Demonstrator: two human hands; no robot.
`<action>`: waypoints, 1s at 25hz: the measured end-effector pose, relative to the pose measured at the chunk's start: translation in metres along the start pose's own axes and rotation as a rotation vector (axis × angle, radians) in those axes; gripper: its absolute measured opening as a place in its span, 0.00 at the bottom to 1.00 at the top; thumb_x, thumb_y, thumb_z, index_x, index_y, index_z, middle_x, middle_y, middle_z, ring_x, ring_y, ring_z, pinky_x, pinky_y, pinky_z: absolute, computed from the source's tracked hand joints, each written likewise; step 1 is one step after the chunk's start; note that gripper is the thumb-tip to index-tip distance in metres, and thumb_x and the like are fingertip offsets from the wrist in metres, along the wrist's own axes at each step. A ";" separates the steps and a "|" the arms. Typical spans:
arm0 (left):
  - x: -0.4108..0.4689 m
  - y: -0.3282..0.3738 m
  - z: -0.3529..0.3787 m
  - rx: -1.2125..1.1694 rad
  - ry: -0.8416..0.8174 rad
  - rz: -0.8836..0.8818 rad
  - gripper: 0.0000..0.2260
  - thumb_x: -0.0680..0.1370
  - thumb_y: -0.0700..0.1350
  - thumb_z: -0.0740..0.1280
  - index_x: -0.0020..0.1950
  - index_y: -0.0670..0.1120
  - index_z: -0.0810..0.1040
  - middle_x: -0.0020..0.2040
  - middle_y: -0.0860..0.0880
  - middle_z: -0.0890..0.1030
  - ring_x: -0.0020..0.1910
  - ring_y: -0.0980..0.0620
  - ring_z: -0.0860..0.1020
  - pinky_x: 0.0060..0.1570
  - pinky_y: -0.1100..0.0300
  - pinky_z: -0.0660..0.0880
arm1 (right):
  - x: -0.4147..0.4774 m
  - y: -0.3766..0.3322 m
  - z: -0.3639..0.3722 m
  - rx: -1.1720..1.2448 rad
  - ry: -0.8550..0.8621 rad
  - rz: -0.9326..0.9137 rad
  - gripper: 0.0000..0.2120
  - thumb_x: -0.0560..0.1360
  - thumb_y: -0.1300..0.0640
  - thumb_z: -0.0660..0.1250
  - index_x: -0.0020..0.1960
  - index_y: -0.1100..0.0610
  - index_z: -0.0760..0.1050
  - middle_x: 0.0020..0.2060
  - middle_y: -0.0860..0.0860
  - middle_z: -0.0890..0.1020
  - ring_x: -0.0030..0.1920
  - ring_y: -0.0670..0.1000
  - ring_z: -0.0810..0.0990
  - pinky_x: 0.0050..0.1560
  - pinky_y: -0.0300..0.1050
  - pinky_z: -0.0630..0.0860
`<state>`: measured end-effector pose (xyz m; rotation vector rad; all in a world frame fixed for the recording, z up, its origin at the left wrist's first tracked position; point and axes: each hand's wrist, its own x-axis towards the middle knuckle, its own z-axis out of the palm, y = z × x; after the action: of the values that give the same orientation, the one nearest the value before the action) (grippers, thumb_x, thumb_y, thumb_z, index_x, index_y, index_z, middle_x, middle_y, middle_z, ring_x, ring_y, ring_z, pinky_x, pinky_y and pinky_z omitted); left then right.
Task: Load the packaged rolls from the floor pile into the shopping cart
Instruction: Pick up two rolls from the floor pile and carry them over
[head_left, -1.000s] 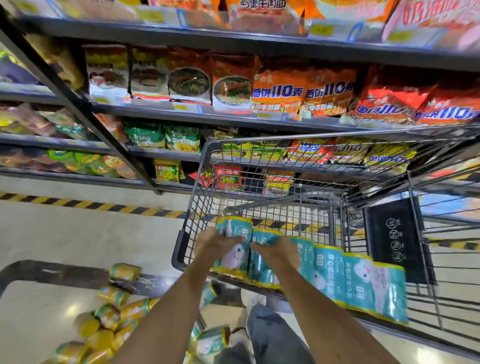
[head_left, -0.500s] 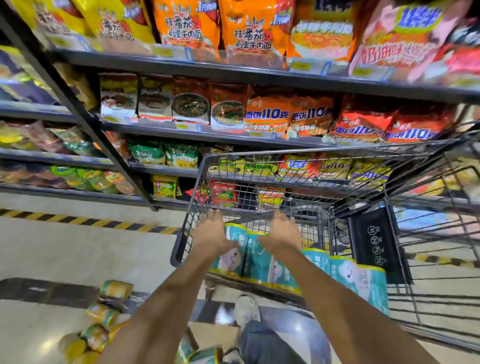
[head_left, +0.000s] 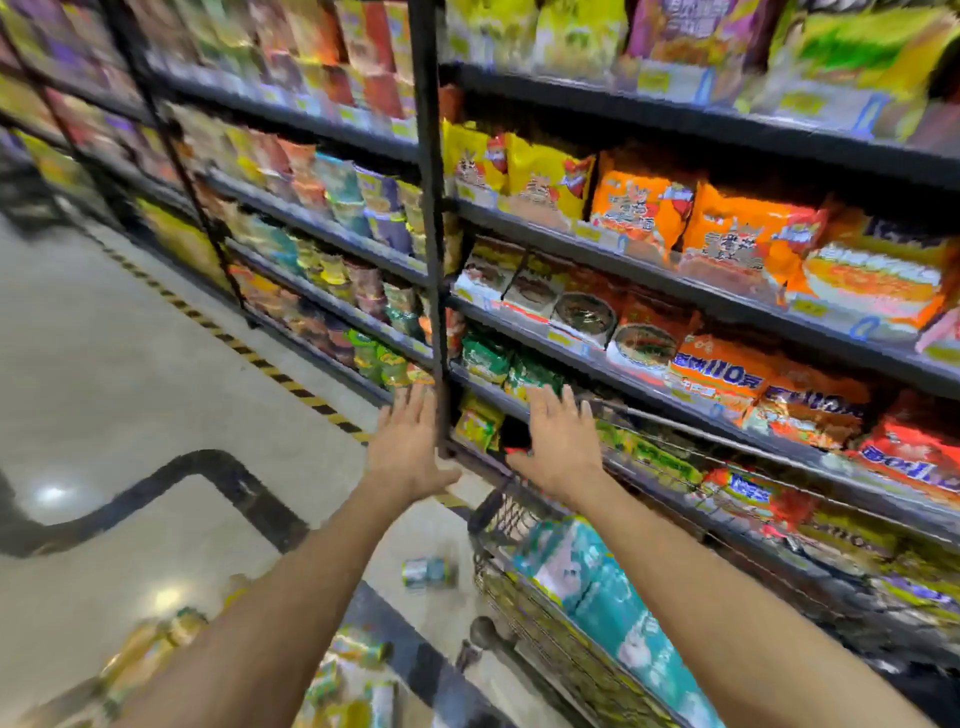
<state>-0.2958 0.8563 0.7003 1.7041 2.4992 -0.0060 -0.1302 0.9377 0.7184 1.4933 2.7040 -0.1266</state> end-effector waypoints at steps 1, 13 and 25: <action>-0.014 -0.021 -0.003 -0.007 0.016 -0.079 0.48 0.73 0.64 0.65 0.78 0.41 0.40 0.78 0.45 0.42 0.77 0.45 0.43 0.75 0.49 0.48 | 0.004 -0.017 -0.003 -0.004 0.016 -0.079 0.45 0.75 0.39 0.64 0.78 0.59 0.44 0.77 0.55 0.51 0.77 0.58 0.46 0.75 0.57 0.46; -0.310 -0.066 0.115 -0.309 0.003 -1.022 0.47 0.73 0.63 0.66 0.77 0.38 0.45 0.78 0.40 0.48 0.77 0.44 0.49 0.73 0.54 0.50 | -0.087 -0.133 0.097 -0.058 -0.282 -0.701 0.44 0.76 0.39 0.63 0.77 0.61 0.45 0.77 0.56 0.53 0.77 0.57 0.50 0.75 0.55 0.51; -0.406 -0.081 0.405 -0.593 -0.203 -1.366 0.48 0.72 0.61 0.68 0.77 0.37 0.45 0.78 0.40 0.49 0.77 0.45 0.51 0.73 0.54 0.52 | -0.154 -0.205 0.395 -0.322 -0.651 -0.744 0.46 0.76 0.37 0.61 0.77 0.63 0.42 0.77 0.56 0.51 0.77 0.55 0.48 0.75 0.50 0.47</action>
<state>-0.1866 0.4221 0.3331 -0.3151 2.5536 0.3577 -0.2200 0.6619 0.3473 0.2366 2.4028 -0.1556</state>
